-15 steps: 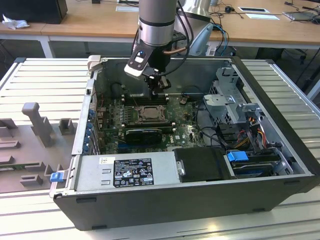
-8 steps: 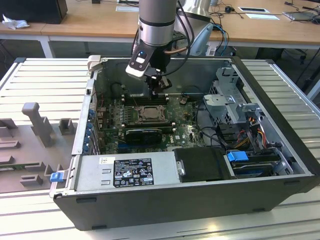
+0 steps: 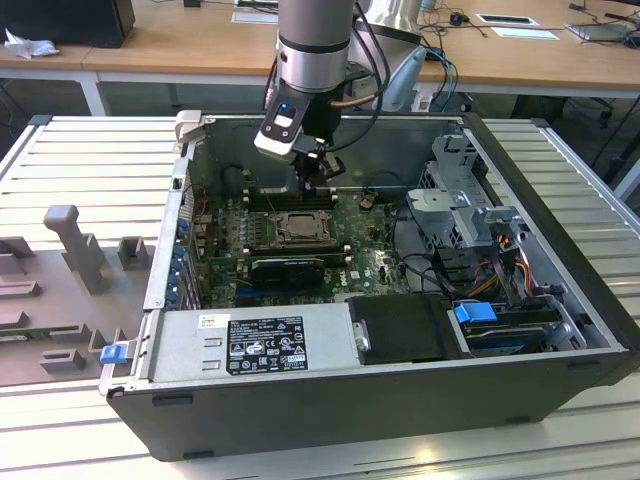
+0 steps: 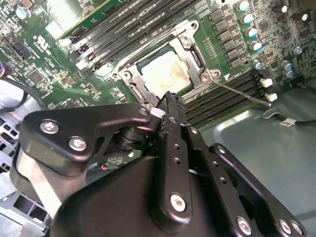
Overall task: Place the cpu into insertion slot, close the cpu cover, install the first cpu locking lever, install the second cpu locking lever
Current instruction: 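Install the first cpu locking lever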
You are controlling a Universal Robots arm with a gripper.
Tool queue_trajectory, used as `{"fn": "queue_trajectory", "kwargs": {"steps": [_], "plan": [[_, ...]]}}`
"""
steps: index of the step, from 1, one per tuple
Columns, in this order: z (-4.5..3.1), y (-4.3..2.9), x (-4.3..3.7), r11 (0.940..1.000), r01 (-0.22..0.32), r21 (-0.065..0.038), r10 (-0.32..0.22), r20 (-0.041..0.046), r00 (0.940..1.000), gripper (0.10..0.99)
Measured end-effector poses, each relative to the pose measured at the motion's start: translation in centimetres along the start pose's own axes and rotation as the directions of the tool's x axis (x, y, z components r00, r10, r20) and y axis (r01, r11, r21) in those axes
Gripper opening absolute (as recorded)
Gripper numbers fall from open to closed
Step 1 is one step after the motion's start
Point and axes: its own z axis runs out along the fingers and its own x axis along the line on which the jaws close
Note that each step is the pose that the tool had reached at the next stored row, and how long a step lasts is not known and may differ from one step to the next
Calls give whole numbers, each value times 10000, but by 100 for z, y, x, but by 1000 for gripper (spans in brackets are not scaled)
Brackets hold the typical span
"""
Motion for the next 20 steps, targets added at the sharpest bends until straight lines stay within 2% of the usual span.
{"fn": "queue_trajectory", "kwargs": {"steps": [10, 15, 20], "plan": [[0, 0, 0, 9956, 933, 19, -933, -30, 9956, 106], [0, 0, 0, 9909, 1348, 28, -1347, -44, 9909, 106], [0, 0, 0, 9824, 1869, 37, -1869, -61, 9824, 106]]}}
